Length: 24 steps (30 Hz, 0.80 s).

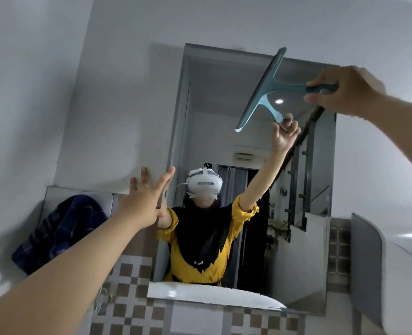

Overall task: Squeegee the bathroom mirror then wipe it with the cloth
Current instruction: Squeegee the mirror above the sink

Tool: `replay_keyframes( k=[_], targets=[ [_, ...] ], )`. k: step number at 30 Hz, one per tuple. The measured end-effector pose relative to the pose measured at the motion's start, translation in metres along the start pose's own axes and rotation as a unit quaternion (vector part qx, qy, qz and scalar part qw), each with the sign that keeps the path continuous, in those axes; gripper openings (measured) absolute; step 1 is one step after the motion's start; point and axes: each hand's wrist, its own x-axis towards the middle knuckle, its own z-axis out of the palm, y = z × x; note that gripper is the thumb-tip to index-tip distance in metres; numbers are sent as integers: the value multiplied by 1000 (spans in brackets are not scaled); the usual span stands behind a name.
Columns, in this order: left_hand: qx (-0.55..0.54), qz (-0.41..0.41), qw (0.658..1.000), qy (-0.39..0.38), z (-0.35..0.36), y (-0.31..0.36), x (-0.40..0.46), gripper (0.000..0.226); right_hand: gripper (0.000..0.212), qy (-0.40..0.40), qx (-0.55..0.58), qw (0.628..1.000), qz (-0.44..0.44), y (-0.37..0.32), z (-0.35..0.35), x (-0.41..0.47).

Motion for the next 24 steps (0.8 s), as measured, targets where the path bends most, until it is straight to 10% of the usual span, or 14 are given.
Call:
replay_keyframes(
  k=[24],
  targets=[
    [28, -29, 999, -24, 4, 4, 5, 100, 26, 24, -17, 992, 122, 51, -4, -57]
  ],
)
